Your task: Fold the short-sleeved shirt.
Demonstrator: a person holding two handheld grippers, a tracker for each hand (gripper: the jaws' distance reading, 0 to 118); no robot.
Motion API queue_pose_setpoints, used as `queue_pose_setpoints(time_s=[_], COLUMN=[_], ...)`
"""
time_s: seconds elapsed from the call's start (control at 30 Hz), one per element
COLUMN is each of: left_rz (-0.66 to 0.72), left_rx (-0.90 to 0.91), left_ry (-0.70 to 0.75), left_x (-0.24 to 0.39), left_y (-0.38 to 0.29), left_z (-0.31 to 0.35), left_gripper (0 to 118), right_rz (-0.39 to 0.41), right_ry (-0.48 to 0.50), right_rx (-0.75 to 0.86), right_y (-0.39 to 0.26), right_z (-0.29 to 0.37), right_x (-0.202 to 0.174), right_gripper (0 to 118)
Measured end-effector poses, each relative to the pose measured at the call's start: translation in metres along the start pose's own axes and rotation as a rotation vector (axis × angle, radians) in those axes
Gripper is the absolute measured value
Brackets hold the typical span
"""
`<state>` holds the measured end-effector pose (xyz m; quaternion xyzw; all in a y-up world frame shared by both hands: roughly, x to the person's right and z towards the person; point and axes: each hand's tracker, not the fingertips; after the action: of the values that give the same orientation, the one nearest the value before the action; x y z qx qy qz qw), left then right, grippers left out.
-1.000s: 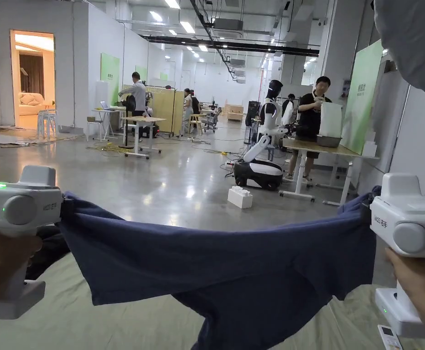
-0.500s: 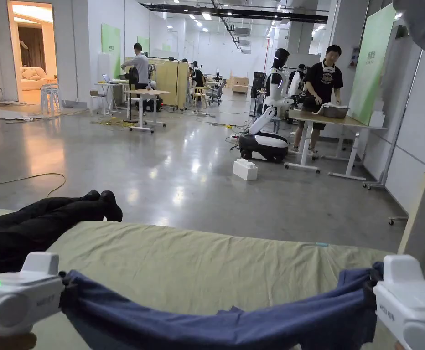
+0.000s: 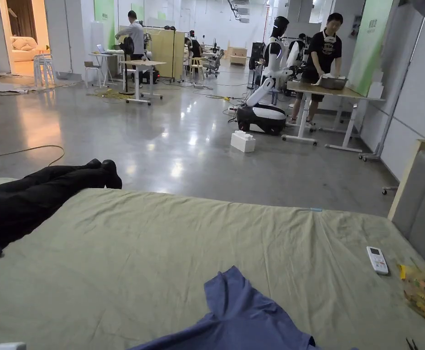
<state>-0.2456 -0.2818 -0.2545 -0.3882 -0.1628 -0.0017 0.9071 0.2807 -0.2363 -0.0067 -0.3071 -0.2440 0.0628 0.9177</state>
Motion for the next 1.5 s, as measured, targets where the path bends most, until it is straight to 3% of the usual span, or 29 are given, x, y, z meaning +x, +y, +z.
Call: queue_pose_setpoints(time_s=[0.1,0.27,0.37,0.4,0.53,0.77,0.9,1.0,1.07,1.1,1.17,1.2,1.23,1.3,1.37,1.43,1.5], left_rz=[0.021,-0.005,-0.017,-0.027,-0.046,-0.001,-0.028,-0.069,-0.084,-0.095,-0.114,-0.129,-0.139,-0.137,-0.143,-0.159,-0.156], left_rx=[-0.049,-0.098,-0.095,-0.092,-0.06,0.088,0.232,0.351,0.424,0.456,0.525,0.54,0.553,0.576,0.591,0.579,0.578], left_ry=[0.022,0.064,0.071,0.077,0.119,0.098,0.075,0.057,0.05,0.037,0.031,0.03,0.037,0.025,0.006,0.01,0.0], left_x=[-0.004,-0.007,-0.004,-0.003,-0.006,0.01,0.04,0.068,0.086,0.094,0.109,0.115,0.121,0.128,0.133,0.137,0.138], left_y=[-0.019,-0.035,-0.039,-0.039,-0.036,-0.01,0.008,0.018,0.023,0.024,0.026,0.027,0.028,0.029,0.03,0.033,0.033], left_z=[-0.014,-0.032,-0.024,-0.021,-0.007,0.017,0.029,0.04,0.049,0.054,0.063,0.066,0.069,0.073,0.076,0.078,0.079], left_gripper=[8,9,17,23,68,72,72,71,66,59,29,16,12,4,3,1,1], right_rz=[-0.036,-0.02,-0.028,-0.026,0.007,-0.048,-0.098,-0.112,-0.127,-0.127,-0.111,-0.106,-0.098,-0.111,-0.14,-0.097,-0.122], right_ry=[0.003,-0.003,-0.001,-0.001,-0.002,0.06,0.095,0.081,0.077,0.072,0.061,0.051,0.032,0.043,0.062,0.02,0.043], right_rx=[-0.099,-0.142,-0.149,-0.148,-0.086,0.125,0.267,0.361,0.42,0.444,0.5,0.512,0.517,0.531,0.533,0.555,0.524], right_y=[-0.023,-0.047,-0.055,-0.055,-0.048,-0.007,0.018,0.034,0.042,0.046,0.051,0.053,0.056,0.059,0.061,0.065,0.064], right_z=[-0.007,-0.026,-0.027,-0.026,-0.016,0.007,0.018,0.027,0.034,0.038,0.045,0.047,0.048,0.051,0.052,0.055,0.054], right_x=[-0.005,-0.011,-0.015,-0.016,-0.027,-0.052,-0.07,-0.084,-0.09,-0.093,-0.098,-0.1,-0.102,-0.1,-0.097,-0.096,-0.096], right_gripper=[3,3,4,9,66,72,86,85,75,65,28,15,9,2,1,0,0])
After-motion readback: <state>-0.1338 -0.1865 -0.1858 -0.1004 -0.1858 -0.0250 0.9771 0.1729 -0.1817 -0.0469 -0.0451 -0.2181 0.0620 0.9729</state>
